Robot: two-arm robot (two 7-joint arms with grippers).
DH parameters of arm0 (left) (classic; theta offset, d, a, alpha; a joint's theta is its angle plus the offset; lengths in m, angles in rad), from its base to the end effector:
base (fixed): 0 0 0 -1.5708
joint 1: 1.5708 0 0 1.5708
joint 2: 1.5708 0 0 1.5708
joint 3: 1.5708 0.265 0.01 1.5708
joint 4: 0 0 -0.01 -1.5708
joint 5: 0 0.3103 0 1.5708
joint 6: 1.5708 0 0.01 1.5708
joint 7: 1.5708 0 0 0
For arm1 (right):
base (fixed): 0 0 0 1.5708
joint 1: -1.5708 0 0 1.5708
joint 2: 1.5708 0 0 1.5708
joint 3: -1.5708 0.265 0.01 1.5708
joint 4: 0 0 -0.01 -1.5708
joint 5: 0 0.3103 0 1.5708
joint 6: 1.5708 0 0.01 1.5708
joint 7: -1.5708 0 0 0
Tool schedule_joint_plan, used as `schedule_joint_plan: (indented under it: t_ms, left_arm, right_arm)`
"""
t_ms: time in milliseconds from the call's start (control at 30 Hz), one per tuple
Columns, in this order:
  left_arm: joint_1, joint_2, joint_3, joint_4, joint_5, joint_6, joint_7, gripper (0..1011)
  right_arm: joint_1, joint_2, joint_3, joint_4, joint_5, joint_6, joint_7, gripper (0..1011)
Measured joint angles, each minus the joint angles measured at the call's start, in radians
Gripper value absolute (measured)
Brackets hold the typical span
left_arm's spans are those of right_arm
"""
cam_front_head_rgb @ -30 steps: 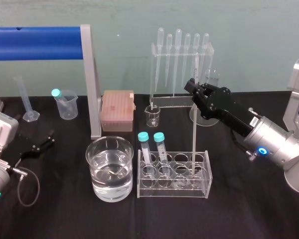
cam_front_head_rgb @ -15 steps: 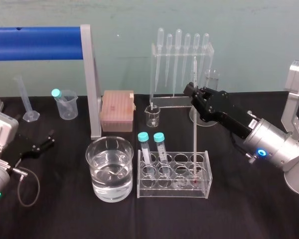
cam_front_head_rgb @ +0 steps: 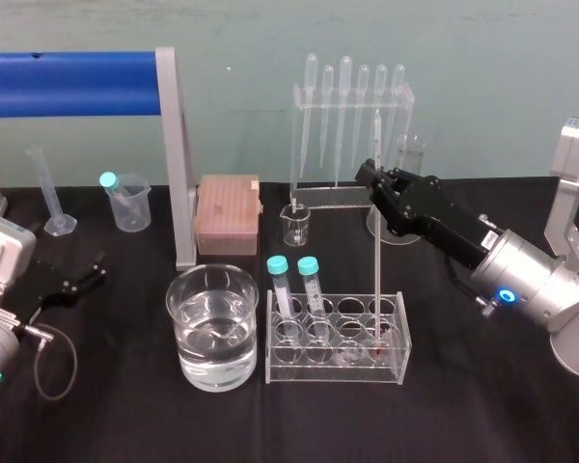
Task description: Hold the thermometer with one hand and immerse one end into the beaker, then reinsert it into the test tube rack.
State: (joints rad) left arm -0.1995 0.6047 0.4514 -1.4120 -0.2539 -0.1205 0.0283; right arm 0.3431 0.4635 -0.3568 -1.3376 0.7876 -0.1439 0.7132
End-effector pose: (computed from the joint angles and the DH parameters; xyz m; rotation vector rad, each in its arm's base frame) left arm 0.3554 0.0681 -0.2824 0.3045 -0.2850 1.2480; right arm 0.4035 -0.0565 -0.2387 0.2768 0.0295 -0.6732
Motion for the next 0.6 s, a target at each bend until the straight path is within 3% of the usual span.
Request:
schedule_joint_plan:
  t_ms: [200, 600]
  left_arm:
    - [0.000, 0.000, 0.000, 0.000, 0.000, 0.000, 0.000, 1008]
    - [0.000, 0.000, 0.000, 0.000, 0.000, 0.000, 0.000, 1008]
  right_arm:
    - [0.000, 0.000, 0.000, 0.000, 0.000, -0.001, 0.000, 130]
    - [0.000, 0.000, 0.001, 0.000, 0.001, -0.002, 0.001, 499]
